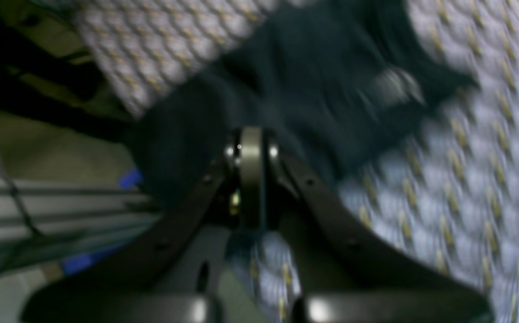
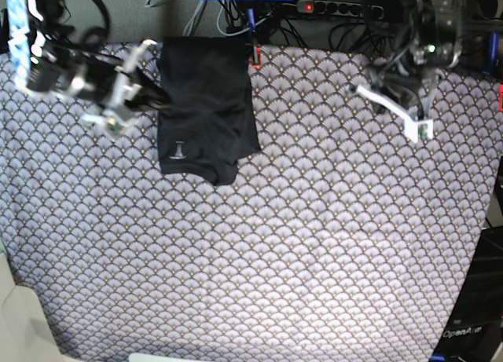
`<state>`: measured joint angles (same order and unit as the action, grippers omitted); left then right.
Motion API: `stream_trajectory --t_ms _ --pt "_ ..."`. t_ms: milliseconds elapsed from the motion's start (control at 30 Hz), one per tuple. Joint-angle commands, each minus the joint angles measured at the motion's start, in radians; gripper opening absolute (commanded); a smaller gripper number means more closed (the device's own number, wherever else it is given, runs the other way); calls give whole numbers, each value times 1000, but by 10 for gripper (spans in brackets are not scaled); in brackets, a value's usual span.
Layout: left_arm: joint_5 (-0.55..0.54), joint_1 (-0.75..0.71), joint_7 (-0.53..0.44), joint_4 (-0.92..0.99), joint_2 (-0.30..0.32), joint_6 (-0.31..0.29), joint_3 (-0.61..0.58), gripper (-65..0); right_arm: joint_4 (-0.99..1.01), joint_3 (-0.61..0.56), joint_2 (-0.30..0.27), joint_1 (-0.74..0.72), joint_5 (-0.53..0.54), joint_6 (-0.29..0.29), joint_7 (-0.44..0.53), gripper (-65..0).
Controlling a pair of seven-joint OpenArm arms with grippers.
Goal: Fold the T-shirt properly
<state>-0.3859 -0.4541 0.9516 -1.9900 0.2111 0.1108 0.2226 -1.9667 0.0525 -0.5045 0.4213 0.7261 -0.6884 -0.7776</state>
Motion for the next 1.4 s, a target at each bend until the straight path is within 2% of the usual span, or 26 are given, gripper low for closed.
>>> stream_trajectory --t_ms 0,67,167,333,433,567,667,767,867,933,1000,1133,1233,1333,1367 --pt "-5 -21 -39 -21 18 -1 4 -650 -16 36 -32 49 22 -10 40 -644" --pt "-5 -79 -93 -22 40 -1 4 -650 -15 97 -67 135 22 -10 96 -644" --pt "-5 -156 -162 -22 63 -1 -5 -650 -15 198 -92 255 20 -10 125 -644" --pt "3 -259 -205 -21 67 -3 -22 -650 -13 398 -70 426 -15 -10 128 -647" --pt "23 -323 -270 -15 84 -3 -56 -650 -13 502 30 466 -152 -10 128 -647" --pt "100 -391 -351 16 87 -3 -127 -650 14 584 175 463 -454 -10 139 -648" --pt "169 -427 -426 102 78 3 -197 -650 88 665 303 446 -652 -10 286 -650" --pt "219 -440 -530 258 40 2 -223 -650 206 801 429 400 -819 -10 505 -650" --pt "272 -432 -633 443 -3 0 -223 -650 395 952 490 308 -994 -10 711 -650" --pt "308 -418 -702 555 -42 -1 -223 -650 568 1053 495 239 -1092 -10 854 -650" --pt "354 -374 -768 690 -69 -1 -225 -650 771 1150 475 167 -1209 -10 989 -650" --pt "459 -191 -902 1125 -147 -1 -223 -650 1213 1305 358 41 -1463 -10 1202 -650" --pt "486 16 -998 1546 -190 8 -217 -650 1476 1355 281 -43 -1660 -10 1240 -650" --pt "454 231 -1121 1962 -220 8 -216 -650 1688 1352 240 -98 -1826 -10 1245 -650" --pt "434 292 -1173 1990 -221 10 -216 -650 1757 1348 235 -123 -1885 -3 1245 -650"
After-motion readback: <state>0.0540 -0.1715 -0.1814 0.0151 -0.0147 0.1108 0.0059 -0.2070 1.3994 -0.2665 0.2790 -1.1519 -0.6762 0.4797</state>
